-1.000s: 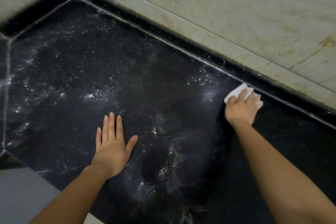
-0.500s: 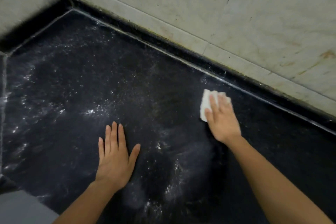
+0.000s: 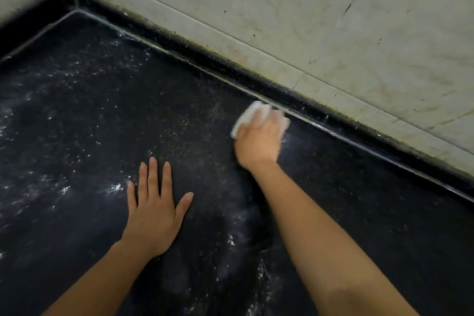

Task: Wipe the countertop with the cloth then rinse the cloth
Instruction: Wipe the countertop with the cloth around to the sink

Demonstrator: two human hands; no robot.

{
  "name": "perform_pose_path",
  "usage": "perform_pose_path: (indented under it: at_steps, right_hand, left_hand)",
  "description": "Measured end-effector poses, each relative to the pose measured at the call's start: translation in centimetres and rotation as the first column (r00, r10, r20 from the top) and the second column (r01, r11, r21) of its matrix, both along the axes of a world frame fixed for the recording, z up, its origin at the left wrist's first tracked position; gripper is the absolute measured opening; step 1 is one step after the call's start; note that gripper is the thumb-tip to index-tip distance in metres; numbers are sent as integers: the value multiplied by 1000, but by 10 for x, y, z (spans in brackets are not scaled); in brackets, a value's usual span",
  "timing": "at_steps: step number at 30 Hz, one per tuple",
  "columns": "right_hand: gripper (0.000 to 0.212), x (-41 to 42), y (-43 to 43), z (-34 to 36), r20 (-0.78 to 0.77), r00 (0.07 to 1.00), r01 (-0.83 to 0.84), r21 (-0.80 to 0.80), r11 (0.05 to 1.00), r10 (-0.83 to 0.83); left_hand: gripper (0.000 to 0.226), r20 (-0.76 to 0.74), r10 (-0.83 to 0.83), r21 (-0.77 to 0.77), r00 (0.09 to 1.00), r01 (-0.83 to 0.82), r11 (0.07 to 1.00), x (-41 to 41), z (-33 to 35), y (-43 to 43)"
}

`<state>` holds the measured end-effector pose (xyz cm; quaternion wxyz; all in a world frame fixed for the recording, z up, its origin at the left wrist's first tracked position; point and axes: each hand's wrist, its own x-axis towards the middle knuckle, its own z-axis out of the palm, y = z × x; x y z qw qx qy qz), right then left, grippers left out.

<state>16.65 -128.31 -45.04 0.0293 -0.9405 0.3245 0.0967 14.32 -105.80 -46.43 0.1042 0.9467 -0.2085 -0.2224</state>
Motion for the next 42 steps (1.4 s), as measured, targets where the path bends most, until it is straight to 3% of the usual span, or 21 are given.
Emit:
perform_pose_path:
  at_steps: [2, 4, 6, 8, 10, 13, 15, 17, 19, 22, 24, 26, 28, 29, 31, 33, 35, 37, 40, 42]
  right_hand:
    - [58, 10, 25, -1, 72, 952, -302, 36, 953, 299]
    - [59, 5, 21, -3, 133, 859, -510, 134, 850, 495]
    - [60, -18, -3, -7, 139, 819, -574, 174, 800, 557]
    - [68, -50, -38, -12, 116, 916, -397, 101, 912, 385]
    - [68, -86, -72, -15, 82, 996, -24, 29, 999, 21]
    - [61, -92, -81, -15, 45, 875, 478, 79, 875, -482]
    - [60, -59, -59, -16, 20, 845, 532, 66, 844, -534]
    - [59, -27, -21, -16, 58, 951, 300, 68, 951, -304]
    - [58, -13, 18, -7, 57, 995, -93, 149, 984, 86]
    - [56, -37, 26, 1, 216, 883, -461, 226, 858, 417]
    - [56, -70, -4, -6, 195, 842, -535, 177, 826, 504]
    - [63, -114, -42, -14, 172, 918, -376, 98, 921, 357]
    - [70, -158, -75, -16, 173, 984, -52, 68, 996, 39]
    - [69, -174, -85, -16, 172, 976, 125, 71, 990, -135]
    - [60, -174, -88, -13, 122, 871, 466, 105, 879, -476]
    - [56, -142, -62, -1, 66, 790, 606, 63, 793, -609]
    - [59, -108, -20, 3, 117, 916, 389, -30, 921, -383]
    - [61, -98, 35, -8, 202, 979, -26, -37, 999, 33]
    - [57, -122, 61, -5, 180, 887, -448, 118, 886, 424]
    - [56, -144, 30, -1, 115, 811, -584, 104, 805, 573]
  left_hand:
    - [85, -12, 11, 2, 1000, -11, 1000, 0, 1, -1]
    - [86, -15, 9, 9, 1000, -9, 1000, 1, 1, -1]
    - [86, -22, 5, -3, 1000, -5, 1000, 2, 2, -1]
    - [87, -25, -2, -7, 1000, 2, 1000, 2, 2, 0]
    - [87, -20, -2, -3, 1000, 2, 1000, 1, 1, 0]
    - [87, -9, 2, 13, 1000, -2, 1000, 2, -1, -1]
    - [85, -7, 6, 17, 1000, -5, 1000, 1, 0, -1]
    - [84, -5, 4, 25, 1000, -4, 1000, 1, 0, -1]
    - [83, -4, 8, 28, 1000, -8, 1000, 1, 2, -2]
    - [79, -29, 11, 36, 1000, -10, 999, 1, 5, -3]
    - [78, -36, 12, 29, 999, -11, 1000, 1, 6, -4]
    - [78, -42, 7, 27, 999, -6, 1000, 1, 7, -3]
    - [78, -46, 10, 21, 999, -10, 1000, 0, 8, -3]
    - [78, -42, 13, 16, 999, -12, 1000, 0, 8, -3]
    - [78, -21, 16, 15, 1000, -16, 1000, -1, 7, -4]
    - [78, -15, 13, 25, 1000, -13, 1000, -1, 7, -4]
    - [77, -17, 14, 23, 1000, -14, 1000, -1, 6, -3]
    - [76, -22, 15, 13, 1000, -15, 1000, 0, 6, -3]
    - [71, -10, 10, -6, 1000, -10, 1000, 0, 4, -1]
    - [70, -14, 7, -13, 1000, -7, 1000, 1, 3, 0]
